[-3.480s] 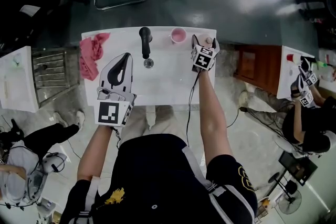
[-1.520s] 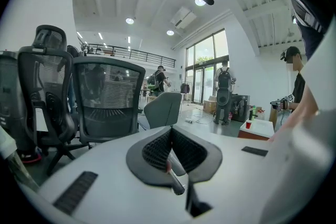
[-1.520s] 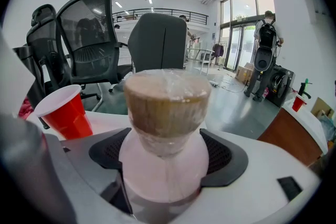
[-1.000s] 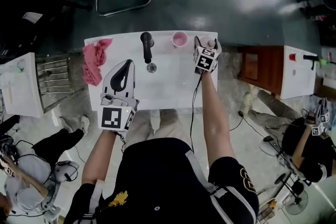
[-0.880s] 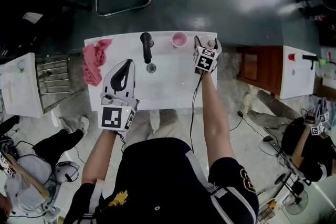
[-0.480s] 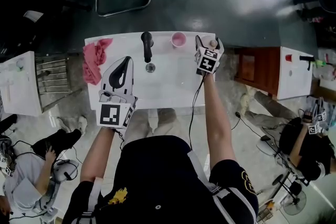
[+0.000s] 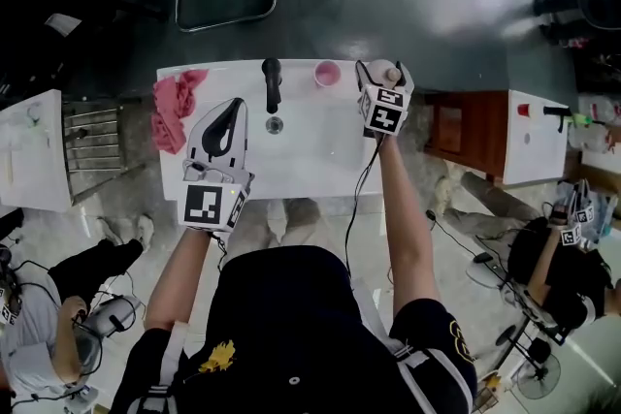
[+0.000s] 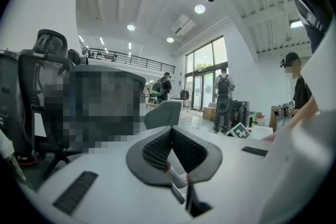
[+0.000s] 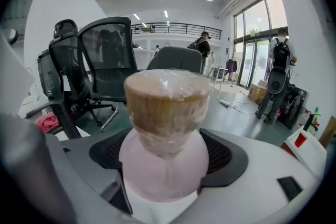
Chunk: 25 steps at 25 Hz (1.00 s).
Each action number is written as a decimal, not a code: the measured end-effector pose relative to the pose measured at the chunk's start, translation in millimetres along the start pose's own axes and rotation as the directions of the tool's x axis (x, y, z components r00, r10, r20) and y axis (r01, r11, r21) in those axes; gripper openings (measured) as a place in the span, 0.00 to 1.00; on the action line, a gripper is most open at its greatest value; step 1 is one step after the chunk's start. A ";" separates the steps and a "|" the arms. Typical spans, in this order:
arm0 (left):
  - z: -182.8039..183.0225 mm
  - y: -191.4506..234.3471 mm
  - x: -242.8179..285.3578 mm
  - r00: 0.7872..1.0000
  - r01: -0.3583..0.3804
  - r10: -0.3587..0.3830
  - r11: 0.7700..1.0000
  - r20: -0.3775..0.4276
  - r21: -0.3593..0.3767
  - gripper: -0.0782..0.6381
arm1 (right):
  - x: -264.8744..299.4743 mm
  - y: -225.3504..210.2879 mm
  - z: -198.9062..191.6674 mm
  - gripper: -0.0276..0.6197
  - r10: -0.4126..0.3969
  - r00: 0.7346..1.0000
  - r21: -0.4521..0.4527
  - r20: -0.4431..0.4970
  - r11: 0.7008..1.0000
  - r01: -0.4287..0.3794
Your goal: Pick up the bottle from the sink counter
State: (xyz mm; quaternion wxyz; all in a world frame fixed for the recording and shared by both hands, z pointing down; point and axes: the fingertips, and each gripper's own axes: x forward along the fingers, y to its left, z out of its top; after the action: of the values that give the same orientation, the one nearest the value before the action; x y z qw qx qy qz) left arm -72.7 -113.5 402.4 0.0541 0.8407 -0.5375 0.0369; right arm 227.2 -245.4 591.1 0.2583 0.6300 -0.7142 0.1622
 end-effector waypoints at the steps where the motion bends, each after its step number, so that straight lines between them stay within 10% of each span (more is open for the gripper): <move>1: 2.1 -0.9 -0.1 1.000 0.002 -0.002 1.000 0.005 0.001 0.13 | -3.4 2.6 5.9 0.71 0.005 1.000 -0.007 0.004 1.000 -0.005; 25: 40.7 3.1 -21.4 0.997 0.002 -0.002 1.000 0.071 -0.005 0.13 | -114.7 102.5 120.4 0.71 0.253 0.965 -0.142 0.075 0.960 -0.241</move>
State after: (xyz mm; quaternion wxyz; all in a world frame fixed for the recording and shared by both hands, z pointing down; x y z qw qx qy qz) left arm -84.4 -100.8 359.6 0.0370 0.8420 -0.5382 0.0055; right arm 114.9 -203.2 436.9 0.2438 0.5244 -0.8075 0.1164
